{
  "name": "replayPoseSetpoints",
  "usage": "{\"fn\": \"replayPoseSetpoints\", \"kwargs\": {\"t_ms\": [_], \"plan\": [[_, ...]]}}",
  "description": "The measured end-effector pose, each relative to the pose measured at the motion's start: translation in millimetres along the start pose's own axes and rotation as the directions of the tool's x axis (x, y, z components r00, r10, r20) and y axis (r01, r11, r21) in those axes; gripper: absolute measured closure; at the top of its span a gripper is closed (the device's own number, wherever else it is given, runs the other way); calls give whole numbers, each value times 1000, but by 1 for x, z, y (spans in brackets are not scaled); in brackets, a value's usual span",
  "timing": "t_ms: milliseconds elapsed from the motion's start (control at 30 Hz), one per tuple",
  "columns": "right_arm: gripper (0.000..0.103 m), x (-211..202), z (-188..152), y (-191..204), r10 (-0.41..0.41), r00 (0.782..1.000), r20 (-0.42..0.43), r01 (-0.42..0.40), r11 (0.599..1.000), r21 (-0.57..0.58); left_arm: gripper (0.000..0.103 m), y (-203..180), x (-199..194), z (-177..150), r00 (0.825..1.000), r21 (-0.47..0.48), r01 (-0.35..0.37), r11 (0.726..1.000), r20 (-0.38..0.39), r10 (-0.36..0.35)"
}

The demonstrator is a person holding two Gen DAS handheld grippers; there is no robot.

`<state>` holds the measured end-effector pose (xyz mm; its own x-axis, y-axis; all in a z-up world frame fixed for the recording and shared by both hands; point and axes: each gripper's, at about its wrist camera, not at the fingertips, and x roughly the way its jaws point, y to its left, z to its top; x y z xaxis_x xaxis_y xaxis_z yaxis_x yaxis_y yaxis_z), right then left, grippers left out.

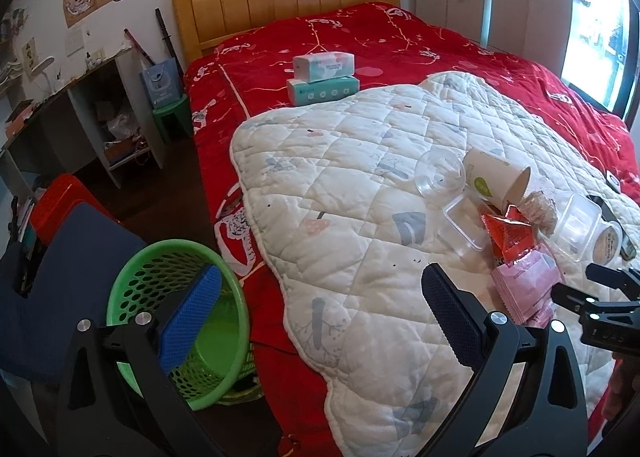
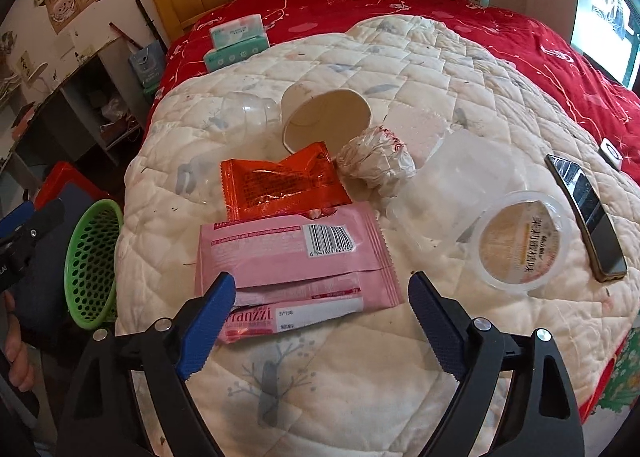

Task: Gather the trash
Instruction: 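Grasp the clear rectangular box with left tool while right grasps round labeled lid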

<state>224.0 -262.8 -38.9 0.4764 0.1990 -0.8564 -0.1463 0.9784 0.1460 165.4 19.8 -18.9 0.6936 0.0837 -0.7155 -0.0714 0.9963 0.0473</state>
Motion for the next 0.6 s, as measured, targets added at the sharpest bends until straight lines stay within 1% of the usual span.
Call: {"fn": "replayPoseSetpoints", "kwargs": {"t_ms": [133, 167, 233, 300, 333, 400, 433, 500, 533, 600], "plan": [[18, -2, -1, -8, 3, 1000, 3, -3, 1000, 21, 6, -6, 7, 1, 999, 9, 30, 1000, -14, -29], [18, -3, -2, -10, 0, 1000, 3, 0, 1000, 24, 8, -7, 9, 1, 999, 14, 37, 999, -17, -37], [18, -6, -4, -13, -14, 1000, 6, 14, 1000, 18, 12, -14, 14, 3, 997, 27, 76, 997, -33, -75], [18, -11, -5, -17, -37, 999, 15, 37, 999, 6, 19, -23, 21, 5, 992, 37, 116, 993, -50, -114], [18, -13, -5, -19, -42, 999, 21, 42, 999, 6, 20, -26, 24, 6, 990, 40, 131, 991, -58, -129], [18, -21, -5, -25, -43, 999, 33, 43, 999, 11, 28, -36, 31, 11, 983, 45, 171, 984, -70, -167], [18, -23, -5, -28, -48, 998, 38, 48, 999, 12, 29, -38, 33, 12, 981, 45, 183, 982, -73, -179], [18, -30, -5, -35, -60, 997, 51, 59, 998, 18, 38, -48, 43, 18, 975, 43, 210, 977, -88, -206], [18, -33, -6, -37, -63, 996, 56, 62, 998, 20, 40, -51, 47, 20, 972, 43, 220, 975, -95, -215], [18, -41, -5, -45, -84, 993, 77, 82, 996, 28, 49, -59, 56, 25, 966, 44, 239, 970, -115, -233]]}}
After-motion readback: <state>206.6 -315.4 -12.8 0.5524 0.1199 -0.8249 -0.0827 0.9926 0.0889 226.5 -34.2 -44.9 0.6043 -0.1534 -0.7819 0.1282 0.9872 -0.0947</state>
